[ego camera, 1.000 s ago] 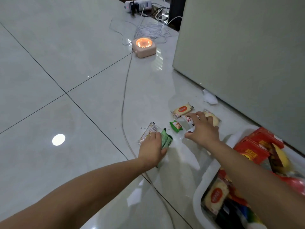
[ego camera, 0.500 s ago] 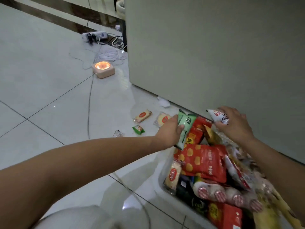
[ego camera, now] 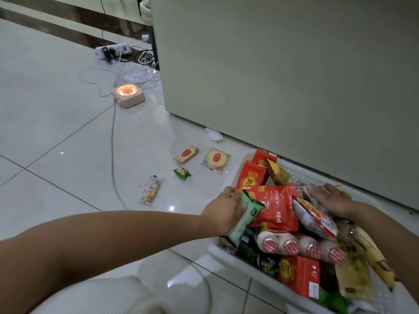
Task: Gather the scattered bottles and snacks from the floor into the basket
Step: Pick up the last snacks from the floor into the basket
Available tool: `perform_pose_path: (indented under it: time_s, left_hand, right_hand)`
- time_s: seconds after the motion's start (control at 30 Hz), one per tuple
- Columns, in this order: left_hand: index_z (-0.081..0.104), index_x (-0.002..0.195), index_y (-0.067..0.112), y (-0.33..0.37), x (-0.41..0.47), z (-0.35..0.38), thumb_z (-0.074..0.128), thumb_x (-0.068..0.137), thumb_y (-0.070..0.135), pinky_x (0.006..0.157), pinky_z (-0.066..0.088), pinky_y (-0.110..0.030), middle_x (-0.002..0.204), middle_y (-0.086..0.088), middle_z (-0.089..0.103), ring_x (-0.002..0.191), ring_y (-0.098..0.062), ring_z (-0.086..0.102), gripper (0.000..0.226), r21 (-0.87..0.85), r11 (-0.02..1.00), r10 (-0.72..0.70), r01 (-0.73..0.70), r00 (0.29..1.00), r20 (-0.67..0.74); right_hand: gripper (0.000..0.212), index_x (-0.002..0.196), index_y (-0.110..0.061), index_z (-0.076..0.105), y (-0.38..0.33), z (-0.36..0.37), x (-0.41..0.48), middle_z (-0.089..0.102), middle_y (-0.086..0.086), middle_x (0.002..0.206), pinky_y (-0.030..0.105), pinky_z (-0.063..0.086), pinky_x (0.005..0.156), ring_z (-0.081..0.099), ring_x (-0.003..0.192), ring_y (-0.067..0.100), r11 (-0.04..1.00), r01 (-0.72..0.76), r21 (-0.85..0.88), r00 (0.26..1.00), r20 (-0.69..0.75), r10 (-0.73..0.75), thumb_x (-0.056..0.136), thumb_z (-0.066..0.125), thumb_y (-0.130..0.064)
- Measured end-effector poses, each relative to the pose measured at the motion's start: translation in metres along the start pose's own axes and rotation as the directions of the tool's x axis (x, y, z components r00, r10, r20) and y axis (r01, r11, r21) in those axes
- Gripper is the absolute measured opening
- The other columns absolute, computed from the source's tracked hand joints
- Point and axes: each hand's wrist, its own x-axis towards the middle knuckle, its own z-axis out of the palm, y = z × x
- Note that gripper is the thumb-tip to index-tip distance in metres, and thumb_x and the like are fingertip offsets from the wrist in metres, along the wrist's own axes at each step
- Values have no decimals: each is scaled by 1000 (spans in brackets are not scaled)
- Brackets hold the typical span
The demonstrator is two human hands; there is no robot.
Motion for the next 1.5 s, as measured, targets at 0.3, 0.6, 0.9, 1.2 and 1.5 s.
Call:
perform_pose_path:
  time_s: [0.3, 0.6, 0.9, 1.2, 1.5]
  left_hand:
    - [-12, 151, 21, -97, 5, -57, 31, 94, 60, 117, -2, -47, 158, -7, -22, 145, -31, -17, 81, 282, 915, -205, 288, 935, -291]
    - [-24, 147, 18, -177, -13, -50, 40, 86, 69, 115, -4, -53, 153, -14, -32, 142, -36, -24, 102, 57, 783, -591, 620, 768, -246]
    - [-27, 146, 16, -223, 1, -7, 35, 89, 67, 116, -9, -48, 153, -12, -32, 142, -31, -26, 98, -23, 725, -683, 689, 714, -156]
    - [-19, 149, 22, -230, 50, -6, 20, 88, 68, 115, -14, -41, 156, -3, -26, 143, -20, -27, 86, -182, 782, -622, 596, 736, -267]
    - [-17, 150, 20, -212, 93, -4, 38, 84, 72, 115, -13, -45, 157, -5, -25, 143, -23, -27, 100, -235, 773, -634, 589, 717, -290]
  right_hand:
    - [67, 149, -27, 21, -128, -31, 9, 11, 6, 159, 62, 6, 112, 5, 146, 29, 981, 149, -127, 902, -389, -188, 92, 24, -63]
    - [63, 151, -30, 12, -264, 29, 42, -4, 3, 160, 40, 11, 118, -2, 147, 24, 805, 576, -144, 751, -297, -590, 96, 37, -49]
    - [68, 147, -43, -4, -295, 77, 104, -22, 1, 157, 56, 8, 115, -15, 145, 29, 919, 395, -4, 911, -129, -392, 94, 39, -52]
    - [58, 147, -48, 2, -299, 96, 149, -24, 0, 156, 63, -1, 111, -22, 143, 28, 955, 287, 73, 956, -81, -281, 96, 29, -55]
    - [51, 141, -58, -4, -311, 108, 152, -29, -3, 155, 70, -4, 105, -29, 141, 28, 933, 350, -78, 926, -125, -358, 95, 19, -58]
